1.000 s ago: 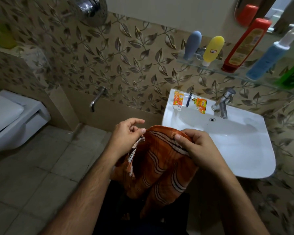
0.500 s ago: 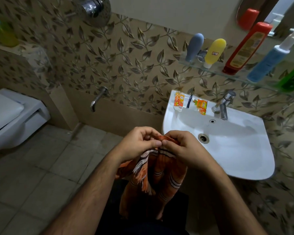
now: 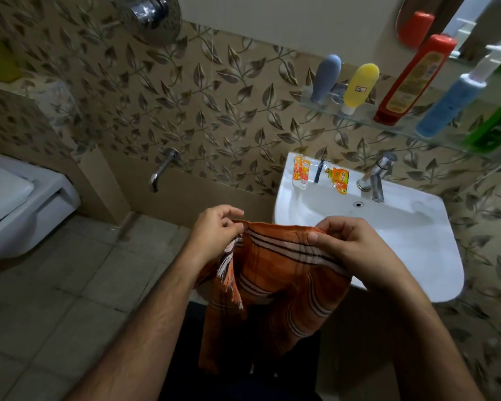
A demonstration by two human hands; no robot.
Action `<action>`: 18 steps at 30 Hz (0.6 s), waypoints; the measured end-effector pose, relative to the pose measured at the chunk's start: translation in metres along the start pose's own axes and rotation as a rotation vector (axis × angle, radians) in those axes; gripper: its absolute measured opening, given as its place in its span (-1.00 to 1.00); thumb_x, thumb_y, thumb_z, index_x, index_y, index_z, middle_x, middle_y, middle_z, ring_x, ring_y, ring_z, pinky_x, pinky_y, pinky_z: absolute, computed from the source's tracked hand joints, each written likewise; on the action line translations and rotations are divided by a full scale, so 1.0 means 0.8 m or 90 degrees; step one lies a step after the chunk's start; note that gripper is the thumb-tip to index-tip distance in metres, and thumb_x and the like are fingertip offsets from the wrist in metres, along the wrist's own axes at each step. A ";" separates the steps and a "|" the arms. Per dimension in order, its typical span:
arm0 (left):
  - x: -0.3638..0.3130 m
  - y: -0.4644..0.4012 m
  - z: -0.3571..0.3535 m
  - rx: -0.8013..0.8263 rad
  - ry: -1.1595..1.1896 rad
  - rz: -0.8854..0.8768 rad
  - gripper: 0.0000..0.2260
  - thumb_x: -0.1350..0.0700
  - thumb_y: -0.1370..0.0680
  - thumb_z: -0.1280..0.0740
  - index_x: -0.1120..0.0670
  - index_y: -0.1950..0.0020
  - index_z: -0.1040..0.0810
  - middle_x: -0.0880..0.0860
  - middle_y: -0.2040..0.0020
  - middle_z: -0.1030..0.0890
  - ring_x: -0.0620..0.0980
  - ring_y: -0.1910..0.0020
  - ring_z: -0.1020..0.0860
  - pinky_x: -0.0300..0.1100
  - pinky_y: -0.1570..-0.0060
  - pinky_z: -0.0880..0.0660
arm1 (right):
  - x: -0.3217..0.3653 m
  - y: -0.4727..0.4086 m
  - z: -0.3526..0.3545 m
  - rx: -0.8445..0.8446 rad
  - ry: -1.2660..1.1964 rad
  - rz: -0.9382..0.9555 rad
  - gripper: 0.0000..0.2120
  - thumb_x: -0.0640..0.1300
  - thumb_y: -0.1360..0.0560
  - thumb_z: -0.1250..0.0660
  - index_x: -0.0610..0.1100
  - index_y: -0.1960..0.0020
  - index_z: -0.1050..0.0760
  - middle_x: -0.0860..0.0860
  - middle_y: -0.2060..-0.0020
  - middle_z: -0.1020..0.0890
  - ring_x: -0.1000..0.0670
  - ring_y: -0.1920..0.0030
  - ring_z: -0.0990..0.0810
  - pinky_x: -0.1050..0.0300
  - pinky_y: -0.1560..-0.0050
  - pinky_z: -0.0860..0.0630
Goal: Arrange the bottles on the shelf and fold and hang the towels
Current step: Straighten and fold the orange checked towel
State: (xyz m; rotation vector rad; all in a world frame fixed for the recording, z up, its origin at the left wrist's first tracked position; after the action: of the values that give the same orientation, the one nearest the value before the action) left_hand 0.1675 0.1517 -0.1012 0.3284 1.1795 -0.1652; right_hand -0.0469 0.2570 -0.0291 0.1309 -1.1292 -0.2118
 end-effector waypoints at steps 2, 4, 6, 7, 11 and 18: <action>0.001 0.006 -0.007 0.052 0.006 -0.010 -0.62 0.14 -0.50 -0.46 -0.06 -0.29 -0.53 0.13 0.32 -0.64 -0.06 0.21 -0.64 -0.13 -0.07 -0.53 | 0.009 -0.009 -0.009 -0.057 0.038 0.033 -0.89 -0.06 -0.51 -0.43 -0.07 0.16 -0.65 -0.12 0.29 -0.70 -0.13 0.27 -0.67 -0.10 0.19 -0.58; -0.005 0.015 -0.015 0.111 0.065 -0.037 -0.54 0.15 -0.49 -0.46 -0.15 -0.35 -0.48 0.05 0.34 -0.58 -0.04 0.21 -0.60 -0.06 -0.17 -0.52 | 0.016 -0.016 -0.022 -0.078 0.089 0.045 -0.89 -0.10 -0.52 -0.42 -0.09 0.15 -0.65 -0.11 0.28 -0.70 -0.17 0.21 -0.67 -0.12 0.11 -0.59; -0.020 0.023 -0.028 0.180 0.142 -0.070 -0.51 0.16 -0.49 -0.45 -0.18 -0.36 -0.47 -0.01 0.35 -0.56 -0.01 0.20 -0.57 -0.07 -0.17 -0.51 | 0.023 -0.020 -0.035 -0.066 0.131 0.047 -0.90 -0.09 -0.52 -0.41 -0.09 0.12 -0.66 -0.07 0.27 -0.71 -0.09 0.19 -0.68 -0.09 0.09 -0.60; -0.028 0.026 -0.036 0.208 0.165 -0.084 -0.51 0.17 -0.49 -0.44 -0.17 -0.36 -0.48 -0.04 0.35 -0.55 -0.02 0.22 -0.54 -0.11 -0.10 -0.50 | 0.027 -0.021 -0.041 -0.048 0.143 0.051 -0.90 -0.09 -0.53 -0.40 -0.09 0.11 -0.66 -0.06 0.25 -0.71 -0.06 0.18 -0.68 -0.08 0.08 -0.60; -0.045 0.031 -0.050 0.244 0.162 -0.099 -0.74 0.27 -0.56 -0.37 0.06 -0.22 -0.61 0.02 0.18 -0.66 -0.06 0.16 -0.59 -0.17 0.01 -0.54 | 0.038 -0.020 -0.053 0.003 0.161 0.069 -0.90 -0.14 -0.54 -0.38 -0.14 0.08 -0.65 -0.04 0.21 -0.71 -0.01 0.14 -0.67 0.00 0.05 -0.57; -0.034 0.015 -0.033 0.062 0.039 -0.069 -0.81 0.26 -0.50 -0.42 -0.02 0.21 -0.64 0.09 0.26 -0.69 -0.08 0.25 -0.59 -0.15 0.13 -0.53 | 0.025 -0.011 -0.048 0.038 0.170 -0.007 -0.84 -0.05 -0.52 -0.41 -0.15 0.10 -0.61 -0.10 0.26 -0.71 -0.01 0.28 -0.65 0.12 0.24 -0.52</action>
State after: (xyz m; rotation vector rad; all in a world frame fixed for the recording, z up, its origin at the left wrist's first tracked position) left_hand 0.1380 0.1708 -0.0828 0.3572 1.2533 -0.3097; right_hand -0.0047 0.2436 -0.0300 0.2128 -0.8688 -0.1652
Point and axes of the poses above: each hand's wrist, its own y-axis away from the middle knuckle, its own z-axis out of the back of the hand, x = y × z, the point moved 7 cm from there along -y, towards the middle knuckle
